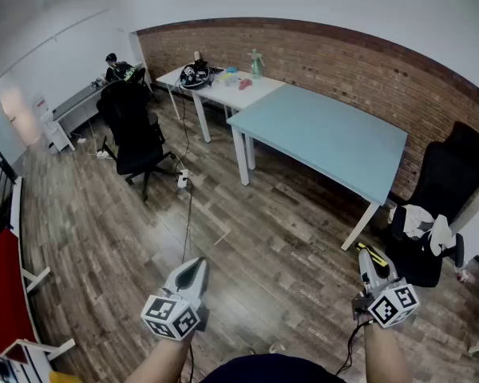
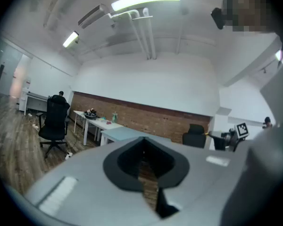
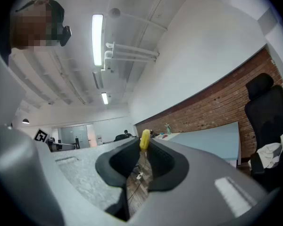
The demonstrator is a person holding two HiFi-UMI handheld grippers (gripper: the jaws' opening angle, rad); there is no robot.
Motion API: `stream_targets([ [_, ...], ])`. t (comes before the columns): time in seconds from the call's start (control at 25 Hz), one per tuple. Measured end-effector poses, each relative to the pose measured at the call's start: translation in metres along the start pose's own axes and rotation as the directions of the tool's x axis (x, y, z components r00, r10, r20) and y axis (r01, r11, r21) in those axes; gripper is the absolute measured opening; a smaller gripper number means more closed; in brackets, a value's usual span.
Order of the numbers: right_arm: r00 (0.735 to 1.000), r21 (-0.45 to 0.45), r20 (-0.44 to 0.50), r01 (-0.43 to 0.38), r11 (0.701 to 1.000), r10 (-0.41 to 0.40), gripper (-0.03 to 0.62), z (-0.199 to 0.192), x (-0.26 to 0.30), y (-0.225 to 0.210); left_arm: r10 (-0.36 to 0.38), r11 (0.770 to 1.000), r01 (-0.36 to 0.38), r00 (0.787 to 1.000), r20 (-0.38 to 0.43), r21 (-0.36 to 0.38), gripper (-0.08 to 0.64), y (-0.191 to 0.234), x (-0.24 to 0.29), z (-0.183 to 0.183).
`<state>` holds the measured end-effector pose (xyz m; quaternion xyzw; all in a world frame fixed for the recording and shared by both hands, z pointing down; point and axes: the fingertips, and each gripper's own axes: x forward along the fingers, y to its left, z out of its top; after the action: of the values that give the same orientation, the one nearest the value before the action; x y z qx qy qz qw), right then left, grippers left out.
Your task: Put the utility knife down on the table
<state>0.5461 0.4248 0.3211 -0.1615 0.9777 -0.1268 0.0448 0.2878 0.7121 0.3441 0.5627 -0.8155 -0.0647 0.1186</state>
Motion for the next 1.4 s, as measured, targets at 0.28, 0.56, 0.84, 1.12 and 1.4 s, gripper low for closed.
stream_targets([
  [0.28, 1.0, 0.0, -0.003, -0.006, 1.0, 0.006, 0.051, 0.002, -0.008, -0.012, 0.018, 1.0, -0.018, 1.0, 0.003, -0.003, 0.003, -0.002, 0.002, 0.002],
  [0.56, 1.0, -0.002, -0.006, 0.025, 1.0, -0.025, 0.051, -0.004, -0.018, -0.033, 0.039, 0.999, -0.039, 0.999, -0.018, -0.011, 0.003, -0.004, 0.009, -0.006],
  [0.84, 0.999, -0.019, 0.031, -0.023, 1.0, 0.023, 0.051, 0.001, -0.02, -0.048, 0.061, 0.998, -0.061, 0.998, -0.009, 0.025, 0.003, -0.018, 0.028, -0.011],
  [1.12, 1.0, 0.02, 0.025, -0.005, 1.0, 0.004, 0.051, -0.005, 0.008, -0.072, 0.071, 0.996, -0.07, 0.997, -0.021, 0.052, 0.003, -0.006, 0.066, -0.009],
  [1.4, 0.999, 0.035, 0.012, 0.031, 0.999, -0.032, 0.051, -0.011, 0.046, -0.092, 0.047, 0.998, -0.046, 0.999, -0.011, 0.052, 0.003, 0.027, 0.127, 0.001],
])
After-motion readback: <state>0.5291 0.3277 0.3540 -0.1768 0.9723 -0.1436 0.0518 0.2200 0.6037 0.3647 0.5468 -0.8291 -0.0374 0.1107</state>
